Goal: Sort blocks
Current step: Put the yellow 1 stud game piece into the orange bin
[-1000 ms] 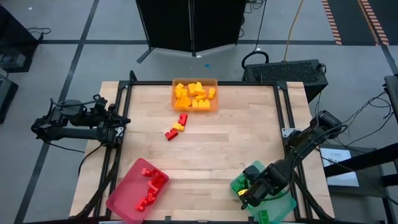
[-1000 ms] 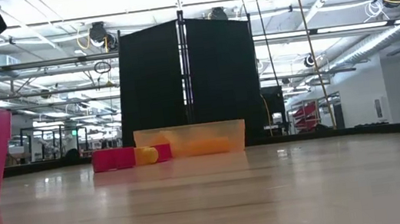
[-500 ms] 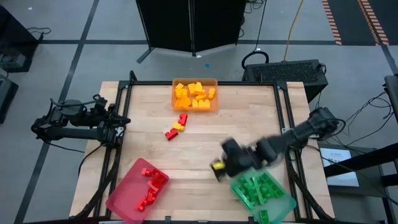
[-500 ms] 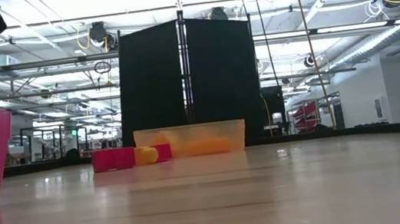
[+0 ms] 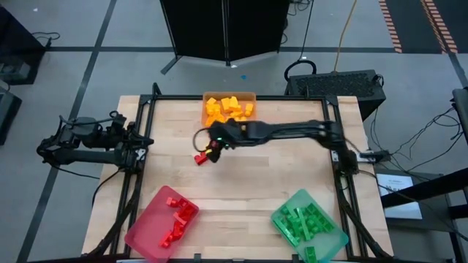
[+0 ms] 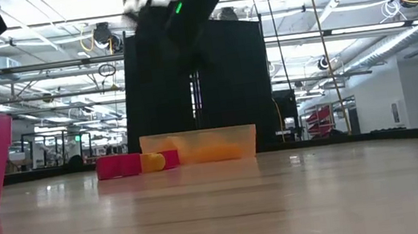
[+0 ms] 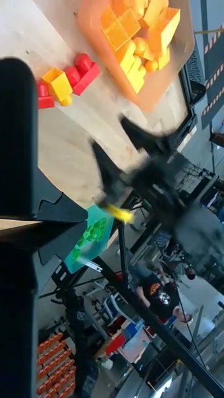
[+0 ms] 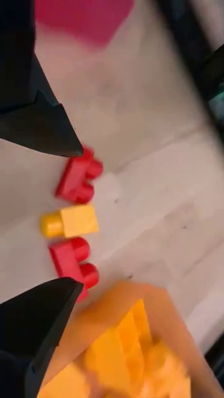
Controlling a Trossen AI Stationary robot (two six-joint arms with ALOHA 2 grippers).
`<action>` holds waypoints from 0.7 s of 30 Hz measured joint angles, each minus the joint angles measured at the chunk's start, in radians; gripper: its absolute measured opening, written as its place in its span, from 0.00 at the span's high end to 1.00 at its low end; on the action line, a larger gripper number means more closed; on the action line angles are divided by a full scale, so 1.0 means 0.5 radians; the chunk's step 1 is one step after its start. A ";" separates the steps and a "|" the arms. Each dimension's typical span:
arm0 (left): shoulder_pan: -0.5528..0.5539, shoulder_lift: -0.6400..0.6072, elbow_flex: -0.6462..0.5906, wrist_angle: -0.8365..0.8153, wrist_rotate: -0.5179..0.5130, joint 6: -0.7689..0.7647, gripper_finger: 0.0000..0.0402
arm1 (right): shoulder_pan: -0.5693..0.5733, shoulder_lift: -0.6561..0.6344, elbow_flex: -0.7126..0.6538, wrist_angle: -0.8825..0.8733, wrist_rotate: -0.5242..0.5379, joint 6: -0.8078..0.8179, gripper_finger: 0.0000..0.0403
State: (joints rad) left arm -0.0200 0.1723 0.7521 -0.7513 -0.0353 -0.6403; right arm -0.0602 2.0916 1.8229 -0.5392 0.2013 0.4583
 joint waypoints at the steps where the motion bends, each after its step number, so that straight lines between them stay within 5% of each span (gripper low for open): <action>1: 0.000 0.001 0.000 -0.001 0.000 0.000 0.99 | -0.017 0.090 0.062 -0.007 -0.002 -0.079 0.20; 11: 0.000 0.001 0.000 -0.025 0.000 -0.001 0.99 | -0.097 0.769 0.792 -0.231 0.009 -0.506 0.20; 21: 0.000 0.001 0.001 -0.126 0.001 -0.012 0.99 | -0.144 0.869 0.859 -0.512 0.002 -0.470 0.20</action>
State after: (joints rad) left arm -0.0200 0.1726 0.7525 -0.8142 -0.0349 -0.6464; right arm -0.1322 2.5259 2.2523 -0.7953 0.2024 0.2235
